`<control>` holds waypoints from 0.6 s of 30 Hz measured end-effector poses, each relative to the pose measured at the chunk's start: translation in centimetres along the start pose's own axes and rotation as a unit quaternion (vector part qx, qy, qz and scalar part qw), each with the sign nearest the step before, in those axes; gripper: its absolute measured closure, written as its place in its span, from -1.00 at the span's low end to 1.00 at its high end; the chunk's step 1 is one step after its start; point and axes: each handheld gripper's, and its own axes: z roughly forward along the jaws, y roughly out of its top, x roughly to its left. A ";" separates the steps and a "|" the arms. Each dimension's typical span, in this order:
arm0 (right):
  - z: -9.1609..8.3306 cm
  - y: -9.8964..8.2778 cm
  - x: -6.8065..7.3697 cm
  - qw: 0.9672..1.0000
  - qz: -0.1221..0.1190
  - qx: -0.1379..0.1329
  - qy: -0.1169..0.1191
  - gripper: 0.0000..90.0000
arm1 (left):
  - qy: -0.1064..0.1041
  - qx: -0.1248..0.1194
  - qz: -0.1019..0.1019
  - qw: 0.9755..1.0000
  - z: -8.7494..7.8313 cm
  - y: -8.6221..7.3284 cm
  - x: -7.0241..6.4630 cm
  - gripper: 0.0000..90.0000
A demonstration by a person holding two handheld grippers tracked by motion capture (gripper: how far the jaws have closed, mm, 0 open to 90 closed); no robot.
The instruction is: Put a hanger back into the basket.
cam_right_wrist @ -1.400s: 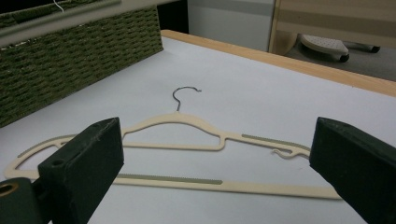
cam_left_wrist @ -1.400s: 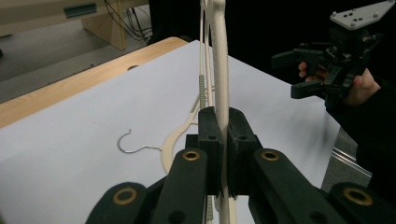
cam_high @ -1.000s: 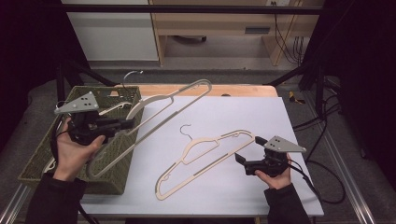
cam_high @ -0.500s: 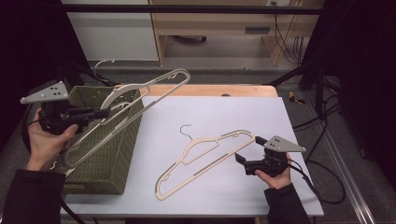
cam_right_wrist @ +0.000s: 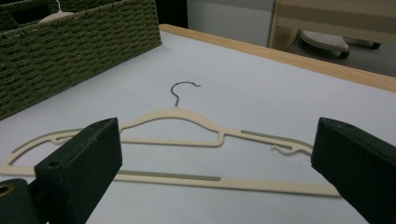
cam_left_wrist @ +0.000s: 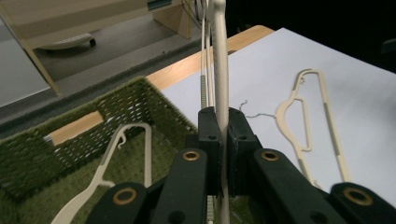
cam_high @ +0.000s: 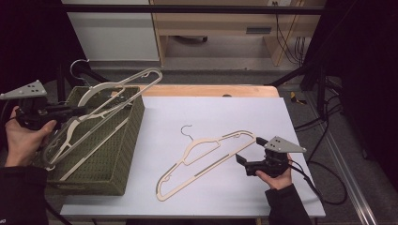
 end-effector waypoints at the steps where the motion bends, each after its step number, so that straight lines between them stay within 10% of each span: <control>1: 0.0 0.0 0.0 1.000 0.001 0.000 -0.001 -0.94 | 0.001 0.002 -0.002 1.000 0.0 -0.3 0.3 0.92; 18: 0.1 -0.1 0.0 1.000 0.000 0.003 0.000 -0.94 | 0.037 0.007 -0.030 0.999 -0.8 -4.5 3.8 0.92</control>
